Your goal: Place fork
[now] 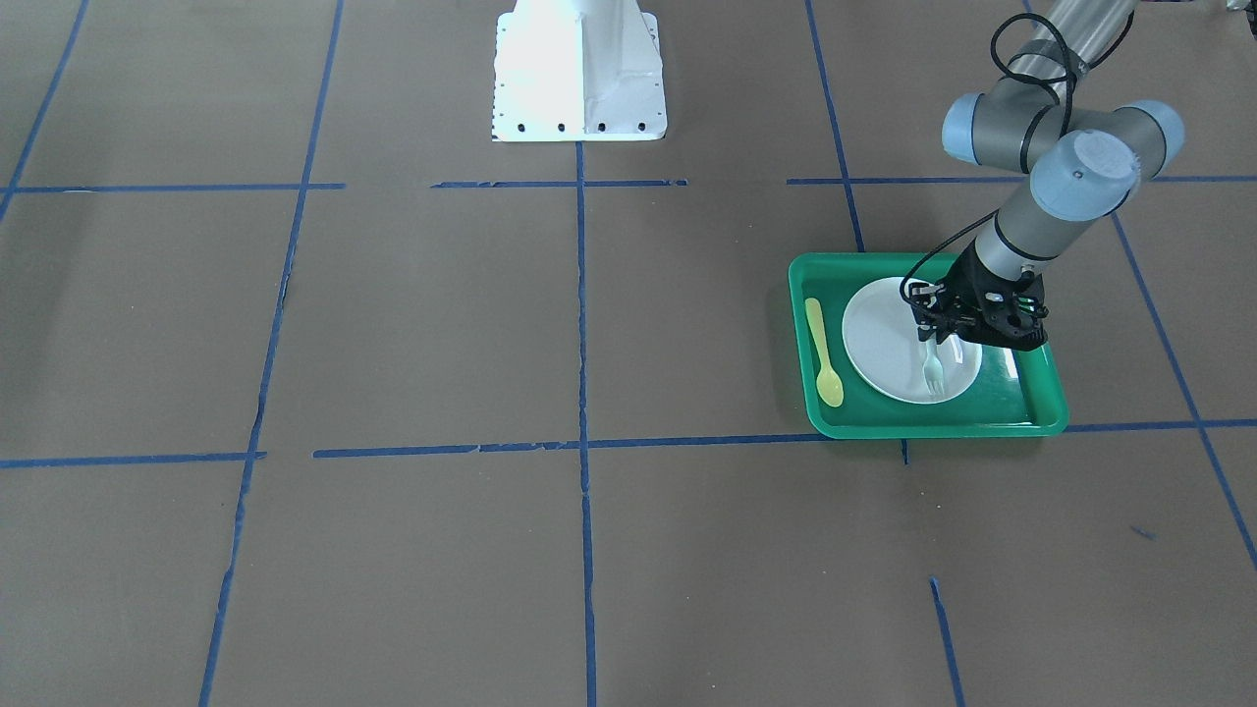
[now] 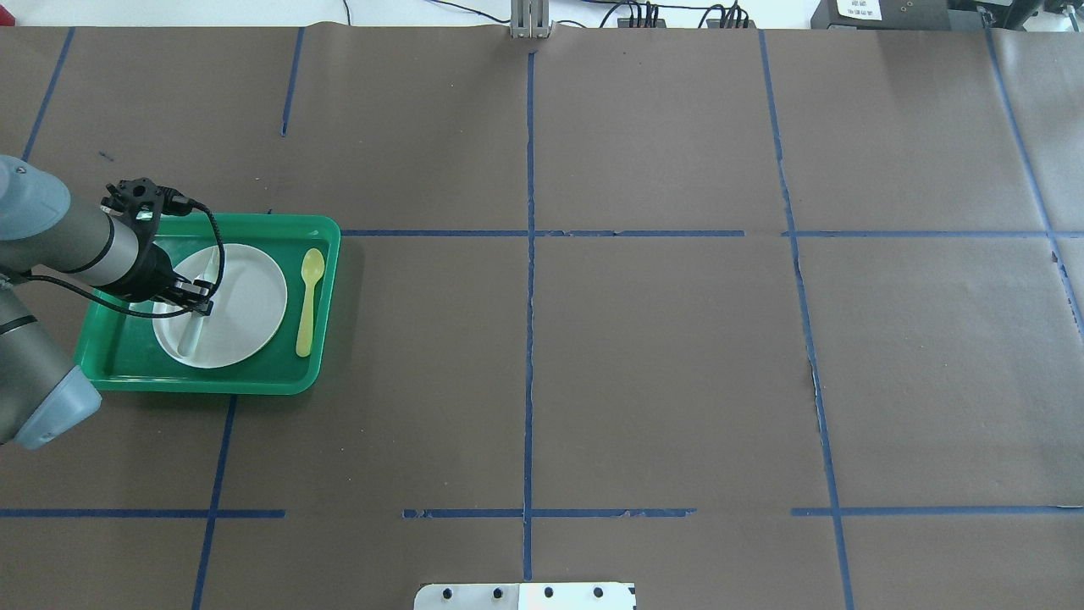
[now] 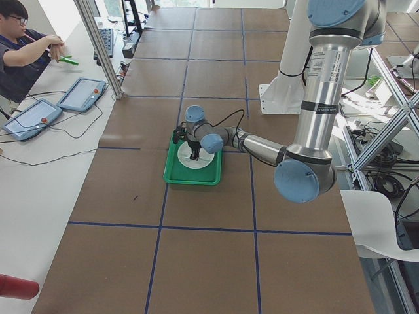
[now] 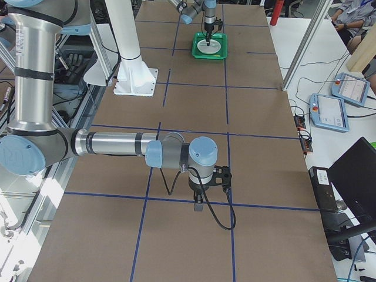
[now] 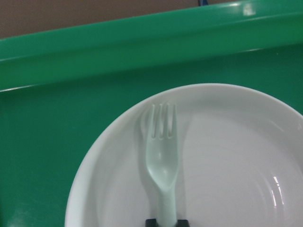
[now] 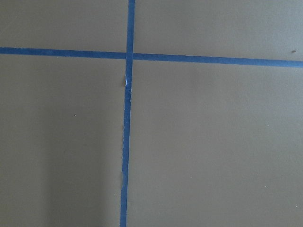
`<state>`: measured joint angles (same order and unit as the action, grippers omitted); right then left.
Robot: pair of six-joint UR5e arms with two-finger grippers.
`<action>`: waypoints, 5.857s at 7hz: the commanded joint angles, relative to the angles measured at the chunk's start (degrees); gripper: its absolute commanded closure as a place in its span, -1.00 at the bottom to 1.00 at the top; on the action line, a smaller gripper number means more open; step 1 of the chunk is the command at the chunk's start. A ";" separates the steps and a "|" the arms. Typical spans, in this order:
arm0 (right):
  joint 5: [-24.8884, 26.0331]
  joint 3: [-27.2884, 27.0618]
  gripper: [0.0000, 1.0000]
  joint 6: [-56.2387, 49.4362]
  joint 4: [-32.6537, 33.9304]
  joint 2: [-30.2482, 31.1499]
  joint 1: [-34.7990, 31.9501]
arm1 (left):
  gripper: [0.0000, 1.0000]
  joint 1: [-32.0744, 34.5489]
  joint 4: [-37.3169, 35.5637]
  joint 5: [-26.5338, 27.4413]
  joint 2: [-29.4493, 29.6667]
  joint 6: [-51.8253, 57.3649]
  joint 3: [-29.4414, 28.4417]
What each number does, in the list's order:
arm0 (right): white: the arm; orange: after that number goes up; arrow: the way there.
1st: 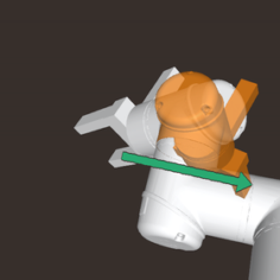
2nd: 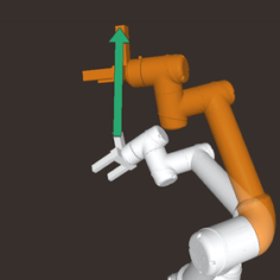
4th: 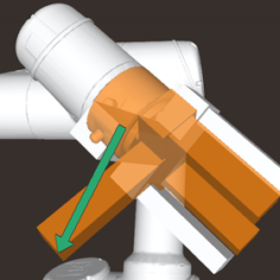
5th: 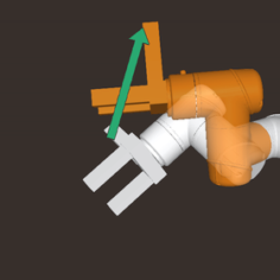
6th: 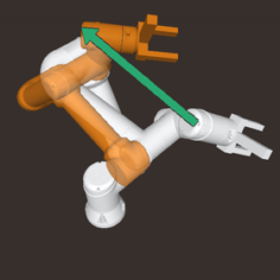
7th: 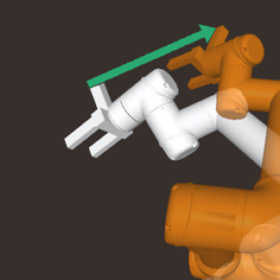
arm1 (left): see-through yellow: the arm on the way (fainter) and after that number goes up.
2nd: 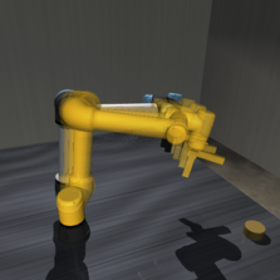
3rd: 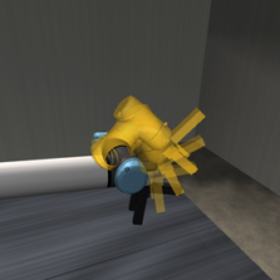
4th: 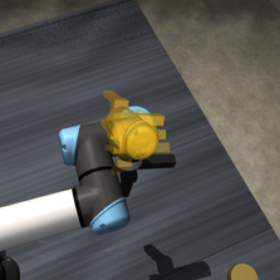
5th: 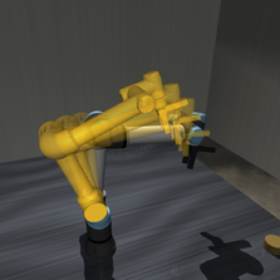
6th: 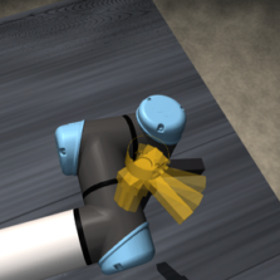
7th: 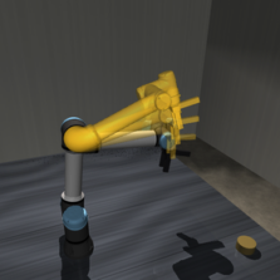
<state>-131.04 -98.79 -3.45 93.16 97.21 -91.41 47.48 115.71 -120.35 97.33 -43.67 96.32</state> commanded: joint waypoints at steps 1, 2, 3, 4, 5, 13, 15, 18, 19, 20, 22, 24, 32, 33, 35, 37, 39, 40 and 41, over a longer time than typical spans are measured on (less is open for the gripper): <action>0.00 0.00 -1.00 -0.06 0.00 0.00 0.00 | 1.00 2.42 -5.64 -0.32 -4.24 0.43 8.50; 0.00 0.00 -1.00 0.02 0.00 0.00 0.00 | 1.00 4.61 -6.37 -1.02 -4.60 0.26 8.36; 0.00 0.00 -1.00 0.02 0.00 0.00 0.00 | 1.00 4.81 -5.77 -3.20 -6.00 -0.27 6.71; 0.00 0.00 -1.00 -0.06 0.00 0.00 0.00 | 1.00 4.81 -5.50 -3.22 -6.27 -0.36 4.69; 0.00 0.00 -1.00 0.02 0.00 0.00 0.00 | 1.00 4.72 -5.50 -3.22 -6.01 -0.45 2.76; 0.00 0.00 -1.00 0.02 0.00 0.00 0.00 | -0.53 4.28 0.28 -3.22 -5.13 -1.77 -1.49; 0.00 0.00 -1.00 0.02 0.00 0.00 0.00 | -1.00 8.73 -1.44 -3.31 -6.00 -1.50 4.19; 0.00 0.00 -1.00 -0.06 0.00 0.00 0.00 | -1.00 14.28 -4.00 -3.22 -6.10 0.76 10.46; 0.00 0.00 -1.00 0.02 0.00 0.00 0.00 | -1.00 16.04 -4.00 -3.22 -5.66 9.40 9.86; 0.00 0.00 -1.00 -0.06 0.00 0.00 0.00 | -1.00 21.46 -4.18 -3.92 -6.18 17.49 9.07; 0.00 0.00 -1.00 -0.06 0.00 0.00 0.00 | -1.00 32.19 -12.04 -10.68 -6.28 23.95 4.60; 0.00 0.00 -1.00 0.02 0.00 0.00 0.00 | -1.00 42.47 -25.83 -10.60 -5.66 50.32 -1.11; 0.00 0.00 -1.00 -0.07 0.00 0.00 0.00 | -1.00 43.22 -30.11 -15.88 -9.96 53.08 -3.59; 0.00 0.00 -1.00 0.02 0.00 0.00 0.00 | -1.00 43.31 -30.11 -15.88 -9.96 53.08 -3.59; 0.00 0.00 -1.00 -0.07 0.00 0.00 0.00 | -1.00 43.31 -30.02 -15.70 -9.96 53.08 -3.59; 0.00 0.00 -1.00 -0.07 0.00 0.00 0.00 | -1.00 43.22 -29.93 -15.70 -9.96 53.16 -3.59; 0.00 0.00 -1.00 0.02 0.00 0.00 0.00 | -1.00 43.22 -29.84 -15.70 -9.88 53.17 -3.59; 0.00 0.00 -1.00 -0.06 0.00 0.00 0.00 | -1.00 43.22 -29.67 -15.61 -9.88 53.25 -3.68; 0.00 0.00 -1.00 -0.07 0.00 0.00 0.00 | -1.00 43.22 -29.67 -15.61 -9.79 53.17 -3.68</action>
<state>-131.04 -98.79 -3.49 93.16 97.21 -91.41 90.71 85.99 -135.99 87.48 9.53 92.66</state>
